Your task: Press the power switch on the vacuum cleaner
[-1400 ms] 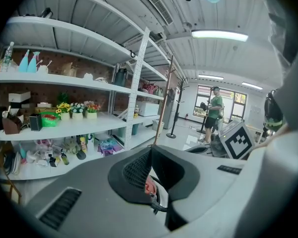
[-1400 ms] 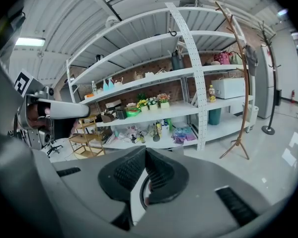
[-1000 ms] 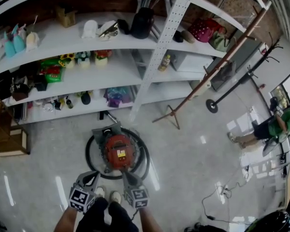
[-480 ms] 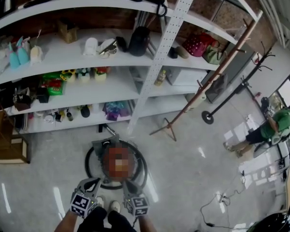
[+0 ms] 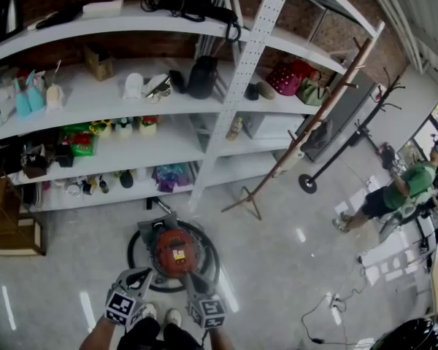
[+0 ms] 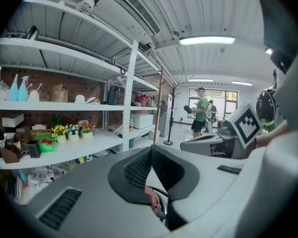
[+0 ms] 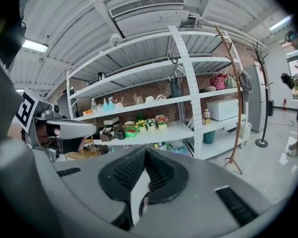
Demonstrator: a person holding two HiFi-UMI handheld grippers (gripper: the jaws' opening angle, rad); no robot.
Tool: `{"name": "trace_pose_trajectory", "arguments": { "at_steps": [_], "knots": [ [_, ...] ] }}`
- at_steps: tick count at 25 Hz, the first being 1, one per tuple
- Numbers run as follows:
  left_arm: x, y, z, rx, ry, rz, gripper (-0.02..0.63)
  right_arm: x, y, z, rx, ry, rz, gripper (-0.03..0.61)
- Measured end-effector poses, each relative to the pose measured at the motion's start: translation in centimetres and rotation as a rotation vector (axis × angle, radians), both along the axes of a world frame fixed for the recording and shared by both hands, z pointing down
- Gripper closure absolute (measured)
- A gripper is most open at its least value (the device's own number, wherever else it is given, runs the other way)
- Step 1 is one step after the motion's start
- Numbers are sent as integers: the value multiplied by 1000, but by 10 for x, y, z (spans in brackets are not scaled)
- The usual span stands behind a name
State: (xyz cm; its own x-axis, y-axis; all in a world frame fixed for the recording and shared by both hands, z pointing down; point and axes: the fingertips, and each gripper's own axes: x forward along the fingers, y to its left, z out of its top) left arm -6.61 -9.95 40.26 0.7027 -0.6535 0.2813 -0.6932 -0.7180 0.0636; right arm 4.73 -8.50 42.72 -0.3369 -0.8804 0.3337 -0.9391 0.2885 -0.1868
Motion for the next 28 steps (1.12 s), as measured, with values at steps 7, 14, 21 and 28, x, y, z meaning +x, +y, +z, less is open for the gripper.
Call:
{"name": "trace_pose_trajectory", "arguments": {
  "at_steps": [7, 14, 21, 28],
  "knots": [
    [9, 0, -22, 32, -7, 38, 606, 9, 2, -28, 35, -6, 34, 572],
    [14, 0, -38, 56, 0, 48, 606, 19, 6, -51, 74, 3, 52, 571],
    [22, -5, -68, 113, 22, 53, 606, 34, 10, -79, 123, 1, 76, 571],
    [21, -10, -90, 165, 20, 37, 606, 44, 8, -106, 178, -19, 80, 572]
  ]
}}
